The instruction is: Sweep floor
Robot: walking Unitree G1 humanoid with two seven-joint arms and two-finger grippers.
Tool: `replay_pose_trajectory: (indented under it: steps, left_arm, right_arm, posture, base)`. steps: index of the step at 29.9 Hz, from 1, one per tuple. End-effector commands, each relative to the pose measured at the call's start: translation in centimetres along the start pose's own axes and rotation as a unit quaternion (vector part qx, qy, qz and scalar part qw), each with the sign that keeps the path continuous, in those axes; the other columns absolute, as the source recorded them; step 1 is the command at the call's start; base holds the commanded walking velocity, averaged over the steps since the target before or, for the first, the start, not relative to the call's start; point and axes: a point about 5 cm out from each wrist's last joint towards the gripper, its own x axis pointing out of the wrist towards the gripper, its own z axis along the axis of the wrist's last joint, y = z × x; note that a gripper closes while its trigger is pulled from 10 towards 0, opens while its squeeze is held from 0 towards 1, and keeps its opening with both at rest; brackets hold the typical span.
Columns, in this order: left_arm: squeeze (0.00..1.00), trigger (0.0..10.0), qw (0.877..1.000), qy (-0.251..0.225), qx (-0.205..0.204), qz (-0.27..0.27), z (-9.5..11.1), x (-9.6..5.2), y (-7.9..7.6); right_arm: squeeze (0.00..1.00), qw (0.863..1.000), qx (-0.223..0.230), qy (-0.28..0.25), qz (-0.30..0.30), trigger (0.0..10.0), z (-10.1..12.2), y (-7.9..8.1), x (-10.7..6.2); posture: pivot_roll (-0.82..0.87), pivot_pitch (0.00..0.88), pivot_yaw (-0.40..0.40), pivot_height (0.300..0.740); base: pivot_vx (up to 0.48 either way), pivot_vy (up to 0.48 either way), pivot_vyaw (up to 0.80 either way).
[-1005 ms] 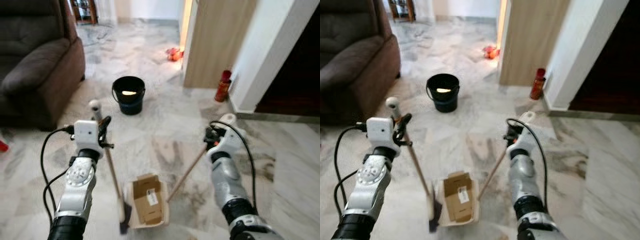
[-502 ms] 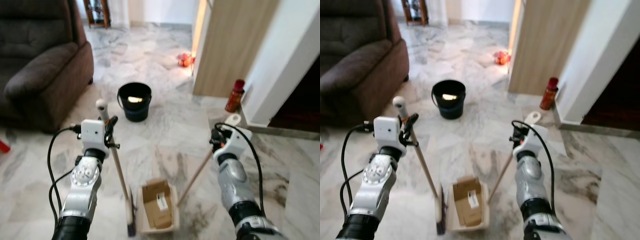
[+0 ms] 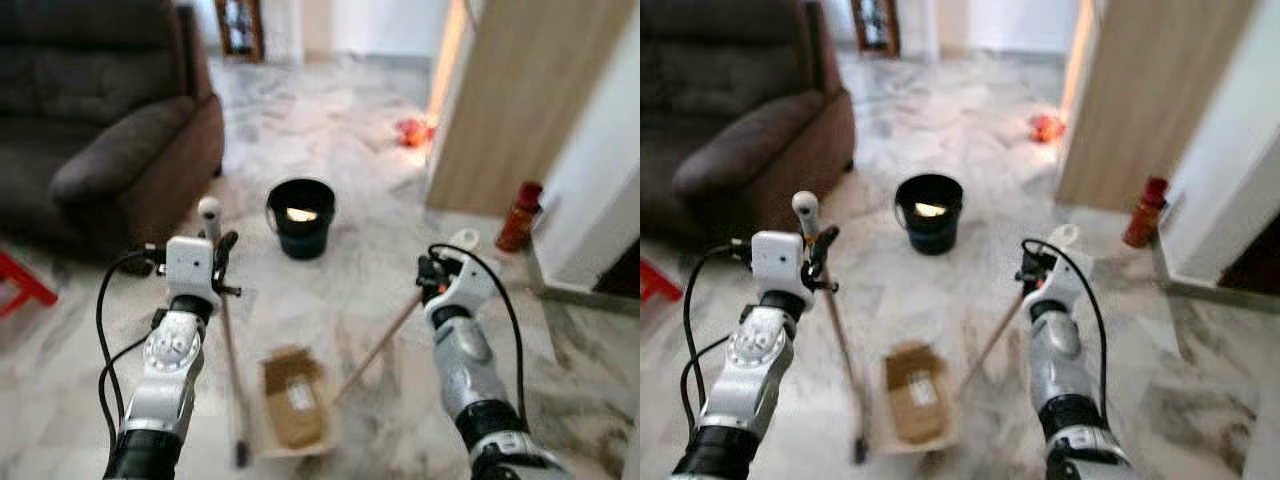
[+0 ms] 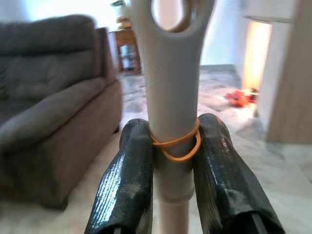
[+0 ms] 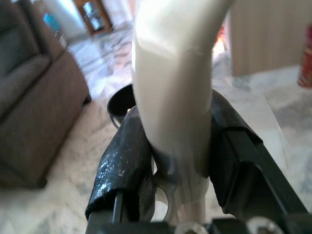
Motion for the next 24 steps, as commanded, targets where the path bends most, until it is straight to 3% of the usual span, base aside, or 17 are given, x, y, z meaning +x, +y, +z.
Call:
replay_pose_trajectory:
  steps: [1,24]
  left_arm:
    - [0.0,10.0,1.0,-0.018,0.019,0.011,0.9,0.18,0.86]
    - [0.0,10.0,1.0,-0.018,0.022,0.012,0.86,0.25,0.93]
  right_arm:
    - [0.0,0.999,0.03,-0.019,0.025,10.0,0.7,1.94,0.39]
    - [0.0,0.998,0.047,-0.012,0.029,10.0,0.63,2.08,0.5]
  posture:
    - [0.09,0.0,0.01,0.74]
    - [0.09,0.0,0.012,0.74]
  base:
    - [0.398,0.0,0.8]
    - [0.397,0.0,0.02]
